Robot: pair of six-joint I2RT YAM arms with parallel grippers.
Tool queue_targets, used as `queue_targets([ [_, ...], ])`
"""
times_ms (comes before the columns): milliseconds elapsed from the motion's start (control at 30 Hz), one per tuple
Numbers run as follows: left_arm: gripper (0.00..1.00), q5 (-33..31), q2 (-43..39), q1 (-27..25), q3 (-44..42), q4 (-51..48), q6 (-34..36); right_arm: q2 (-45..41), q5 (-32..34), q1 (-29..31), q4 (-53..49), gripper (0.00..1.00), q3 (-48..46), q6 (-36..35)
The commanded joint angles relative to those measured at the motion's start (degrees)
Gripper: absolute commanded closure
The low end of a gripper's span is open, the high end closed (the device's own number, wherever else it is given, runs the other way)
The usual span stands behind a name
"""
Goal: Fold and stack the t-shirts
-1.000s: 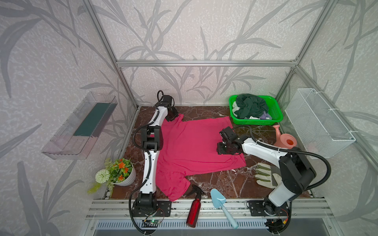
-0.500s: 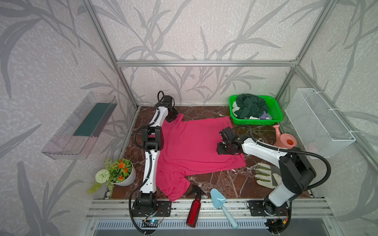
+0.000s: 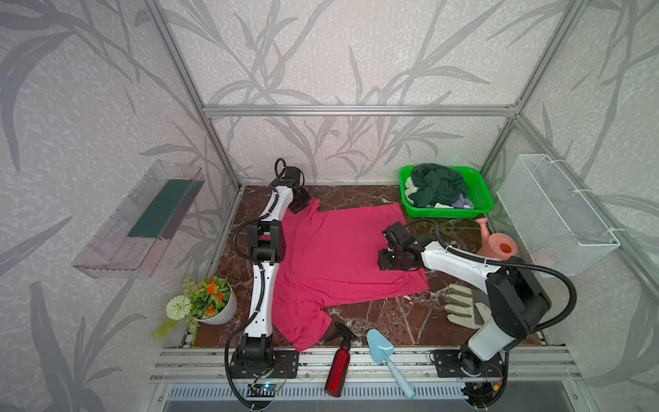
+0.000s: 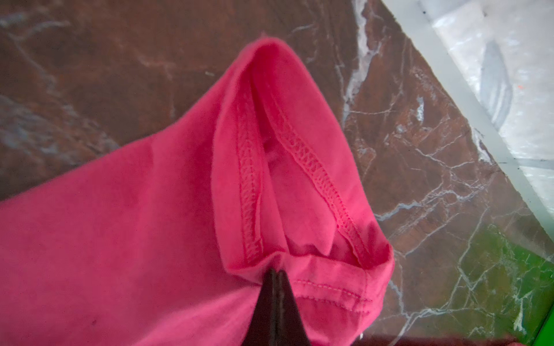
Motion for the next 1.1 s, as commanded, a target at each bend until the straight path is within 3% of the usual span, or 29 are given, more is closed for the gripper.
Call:
queue_targets([
  [0, 1.00, 1.03, -2.01, 0.00, 0.28, 0.74, 1.62, 0.52, -0.49, 0.56, 0.34, 0.44, -0.13, 0.41],
  [833, 0.99, 5.38, 2.42, -1.91, 6.72, 6.45, 14.64, 2.55, -1.14, 0.94, 0.06, 0.44, 1.39, 0.23],
  [967, 0.73, 10.18, 4.62, -1.71, 10.40, 7.36, 15.81, 2.49, -1.12, 1.14, -0.29, 0.44, 1.89, 0.23],
  [1067, 0.67, 13.64, 4.60, -1.65, 12.40, 7.50, 17.30, 2.19, -0.95, 1.28, -0.51, 0.44, 1.95, 0.32],
])
